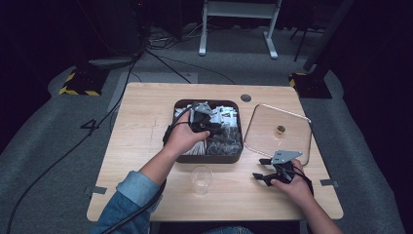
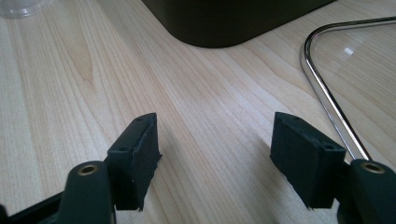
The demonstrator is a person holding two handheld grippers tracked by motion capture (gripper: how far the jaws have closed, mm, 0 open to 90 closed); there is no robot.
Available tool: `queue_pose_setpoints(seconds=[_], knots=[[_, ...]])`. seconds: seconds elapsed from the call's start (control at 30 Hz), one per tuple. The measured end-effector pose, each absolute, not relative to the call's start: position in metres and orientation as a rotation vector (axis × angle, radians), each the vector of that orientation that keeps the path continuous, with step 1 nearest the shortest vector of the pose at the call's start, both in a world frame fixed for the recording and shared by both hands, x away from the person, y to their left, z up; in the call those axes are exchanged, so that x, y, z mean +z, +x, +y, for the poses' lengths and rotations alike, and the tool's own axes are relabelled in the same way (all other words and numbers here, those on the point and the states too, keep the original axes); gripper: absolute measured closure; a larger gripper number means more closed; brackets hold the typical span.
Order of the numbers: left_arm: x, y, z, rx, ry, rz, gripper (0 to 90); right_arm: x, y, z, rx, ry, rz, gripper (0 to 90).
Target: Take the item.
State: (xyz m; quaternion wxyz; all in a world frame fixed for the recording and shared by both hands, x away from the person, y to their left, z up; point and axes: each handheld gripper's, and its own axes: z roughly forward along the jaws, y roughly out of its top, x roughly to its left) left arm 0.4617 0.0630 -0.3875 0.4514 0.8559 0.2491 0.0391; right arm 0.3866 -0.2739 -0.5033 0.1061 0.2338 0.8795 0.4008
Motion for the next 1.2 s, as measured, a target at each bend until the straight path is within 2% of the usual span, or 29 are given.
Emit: queue_pose_setpoints(seconds=[0.73, 1.2], knots=[[-0.359, 0.421, 0.093, 0.129, 2.036, 0.519, 73.1, -0.503, 0.387, -0.274, 1.181, 0.690, 2.591, 32.8], [-0.357, 0.389, 0.110, 0.109, 2.036, 0.474, 73.2, -0.503, 0.387, -0.274, 1.180, 0.690, 2.591, 32.8]])
